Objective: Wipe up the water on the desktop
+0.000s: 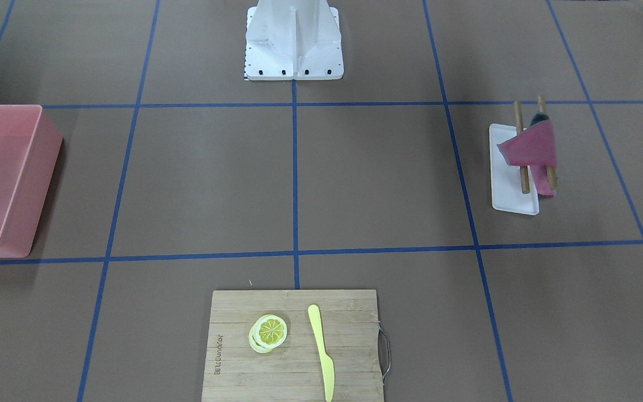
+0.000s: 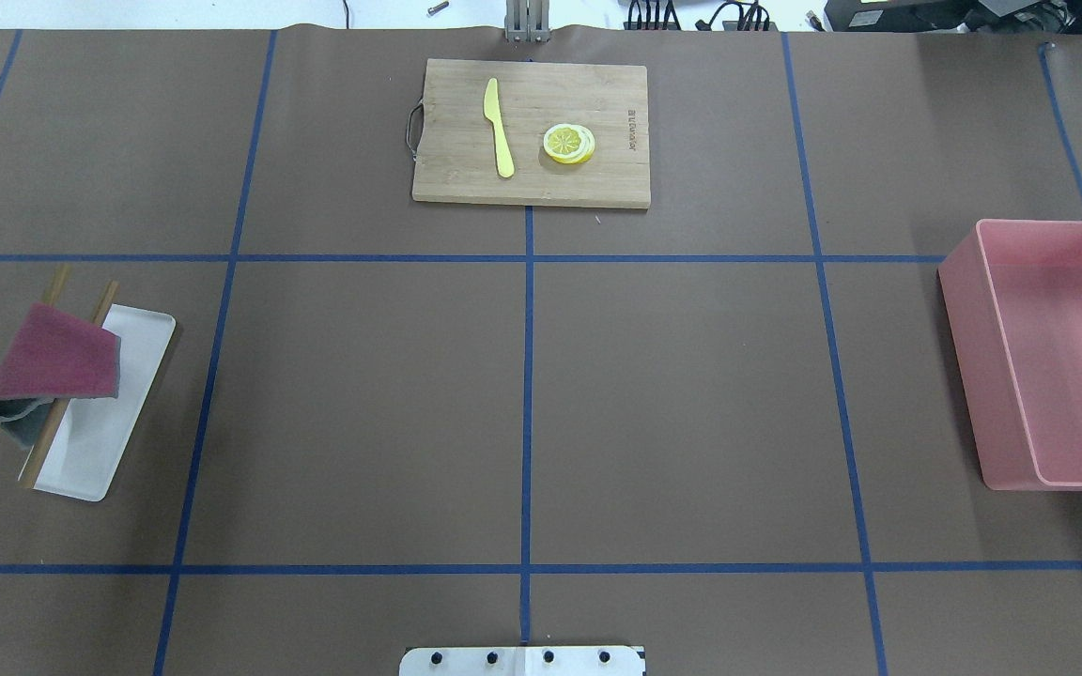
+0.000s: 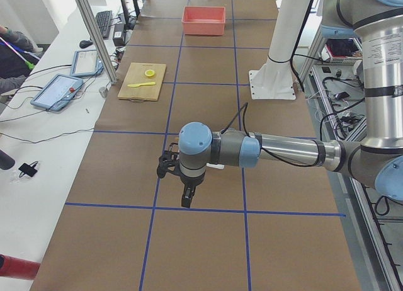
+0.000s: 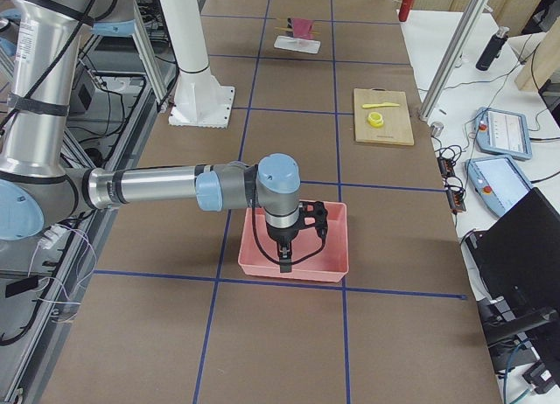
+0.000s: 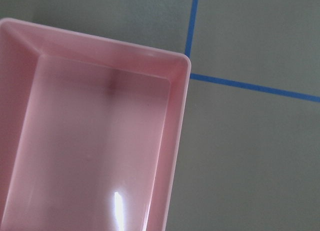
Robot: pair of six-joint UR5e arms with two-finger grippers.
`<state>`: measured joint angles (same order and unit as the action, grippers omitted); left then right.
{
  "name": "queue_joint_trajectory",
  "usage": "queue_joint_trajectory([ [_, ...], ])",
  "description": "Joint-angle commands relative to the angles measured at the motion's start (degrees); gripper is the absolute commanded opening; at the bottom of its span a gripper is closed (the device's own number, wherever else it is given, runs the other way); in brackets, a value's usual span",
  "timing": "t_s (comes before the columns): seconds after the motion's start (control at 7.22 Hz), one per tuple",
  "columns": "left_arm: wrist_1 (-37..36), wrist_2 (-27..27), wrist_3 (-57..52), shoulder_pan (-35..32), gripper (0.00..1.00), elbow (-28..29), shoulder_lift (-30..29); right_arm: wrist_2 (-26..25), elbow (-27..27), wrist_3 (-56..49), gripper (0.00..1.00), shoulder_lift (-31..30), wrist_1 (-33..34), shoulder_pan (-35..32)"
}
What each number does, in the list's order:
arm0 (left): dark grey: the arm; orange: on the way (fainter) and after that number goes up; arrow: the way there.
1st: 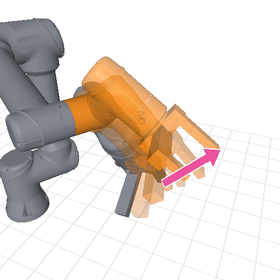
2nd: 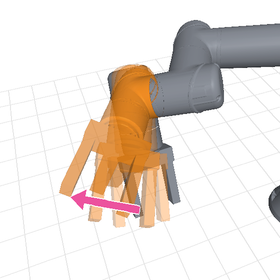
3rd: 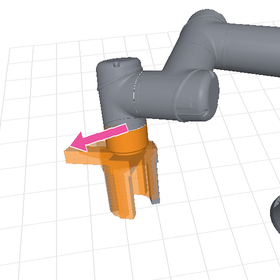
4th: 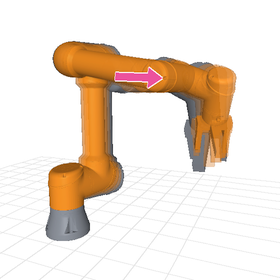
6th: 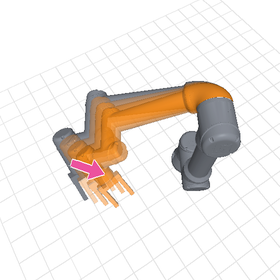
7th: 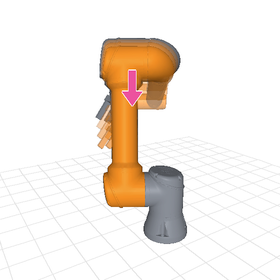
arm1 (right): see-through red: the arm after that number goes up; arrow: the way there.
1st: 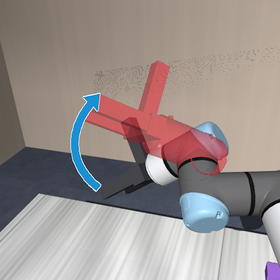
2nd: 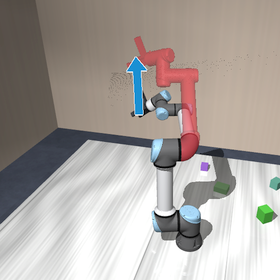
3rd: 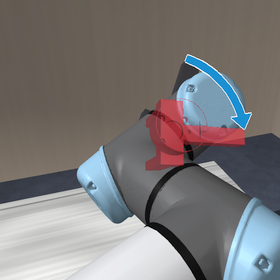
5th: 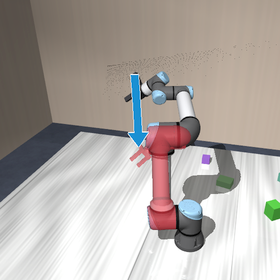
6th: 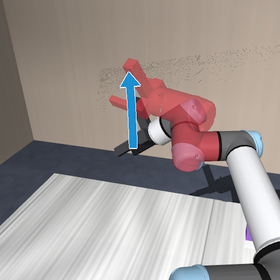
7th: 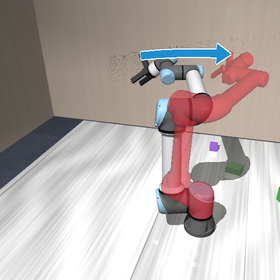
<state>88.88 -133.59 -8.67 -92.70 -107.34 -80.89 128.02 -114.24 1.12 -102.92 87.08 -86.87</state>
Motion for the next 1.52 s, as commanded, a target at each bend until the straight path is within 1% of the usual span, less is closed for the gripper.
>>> queue_joint_trajectory([
  [0.0,0.6,-0.3,0.2,-0.5,0.98,-0.1,-4.3,1.8,-0.7,0.5,1.00,0.6,-3.9,0.0],
  [0.28,12.2,-1.0,-0.5,-0.5,0.99,3.5,-6.0,3.0,-0.6,-0.3,1.00,-0.3,-4.0,-0.1],
  [0.42,16.5,-2.9,0.5,-0.4,0.98,4.8,-6.1,3.3,-1.1,0.5,1.00,0.6,-4.2,-0.1],
  [0.55,18.6,-3.9,1.7,1.0,0.99,4.6,-6.1,3.3,-1.1,2.9,1.00,1.0,-4.2,1.0],
  [0.69,19.3,-5.3,8.8,7.6,0.99,4.2,-7.0,3.6,-1.2,9.8,1.00,2.7,-4.4,3.3],
  [0.83,23.4,-5.0,16.4,11.7,0.99,4.2,-6.2,3.0,-1.7,16.6,1.00,4.3,-5.0,6.7],
  [0.97,28.2,-4.7,24.6,15.3,1.00,4.3,-5.3,1.9,-1.7,22.8,1.00,4.7,-7.4,9.7],
  [1.11,30.0,-4.9,29.6,18.3,0.99,4.2,-4.9,-0.4,-1.7,26.9,1.00,4.6,-10.1,12.0],
  [1.25,32.7,-4.8,34.9,22.6,0.99,4.3,-4.8,-0.6,-1.7,27.3,1.00,4.6,-10.3,12.5],
  [1.39,37.5,-4.8,41.4,26.7,0.98,4.4,-4.7,-0.6,-1.7,27.2,1.00,4.6,-10.4,12.6],
])
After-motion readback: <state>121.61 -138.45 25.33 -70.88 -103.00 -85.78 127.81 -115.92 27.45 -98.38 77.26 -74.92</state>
